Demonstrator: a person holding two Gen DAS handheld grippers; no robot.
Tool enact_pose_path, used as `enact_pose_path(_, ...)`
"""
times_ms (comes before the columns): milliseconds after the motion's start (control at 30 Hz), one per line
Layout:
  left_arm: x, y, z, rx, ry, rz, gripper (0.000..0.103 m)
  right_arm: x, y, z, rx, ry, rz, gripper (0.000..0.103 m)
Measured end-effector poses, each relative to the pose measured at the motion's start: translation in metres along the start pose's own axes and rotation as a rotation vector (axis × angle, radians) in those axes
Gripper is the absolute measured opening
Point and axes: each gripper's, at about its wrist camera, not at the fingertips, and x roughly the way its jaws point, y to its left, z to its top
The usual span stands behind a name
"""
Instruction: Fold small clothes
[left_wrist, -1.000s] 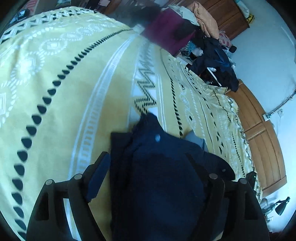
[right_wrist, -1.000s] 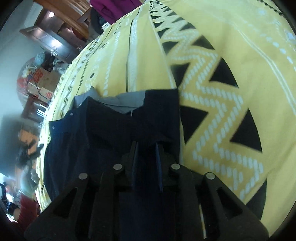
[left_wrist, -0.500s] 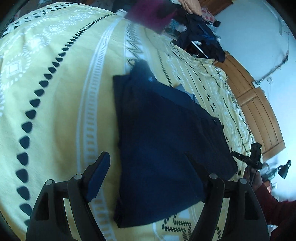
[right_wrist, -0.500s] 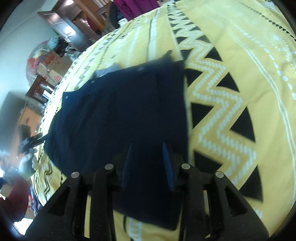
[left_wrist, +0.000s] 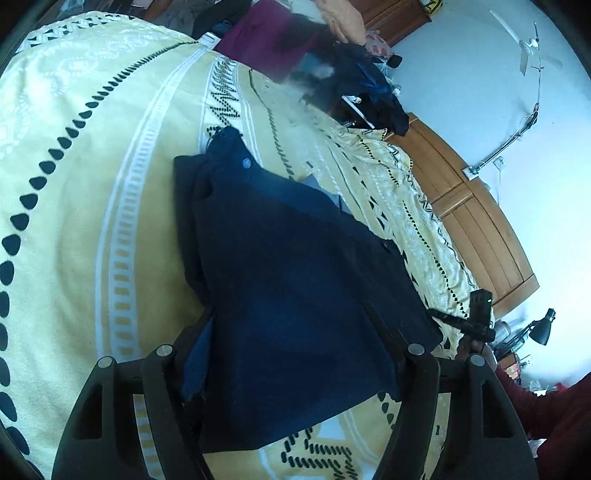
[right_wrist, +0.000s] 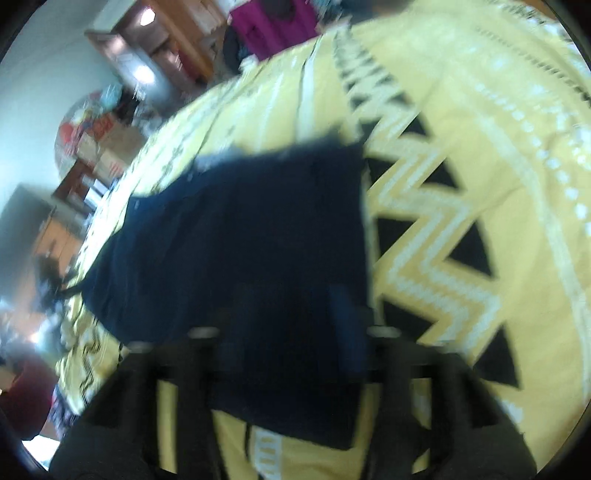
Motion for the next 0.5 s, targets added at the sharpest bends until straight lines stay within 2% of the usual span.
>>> enact_pose_path(33,0.0,0.001,-0.001,-0.001,-0.005,0.002,0.074,0.0,-0.001,0.001,-0.007,-0.003,-0.026,0.058)
enact_pose_path(167,0.006,0.002,-0.005,-0.001,0.009,0.023,0.076,0.017,0.001,-0.001,-0.08,0.09,-0.103,0.033)
enact_pose_path(267,0.009,-0.002,-0.007,0.011,0.011,0.037,0.076,0.017,0.01,-0.003,-0.133,0.08,-0.124,0.024)
enact_pose_path(367,0.007,-0.004,-0.007,0.012,-0.002,0.039,0.076,0.013,0.014,-0.004,-0.144,0.06,-0.116,0.022)
enact_pose_path(500,0.008,-0.007,-0.009,0.014,-0.001,0.017,0.076,0.022,-0.002,-0.006,-0.084,0.102,-0.097,0.026)
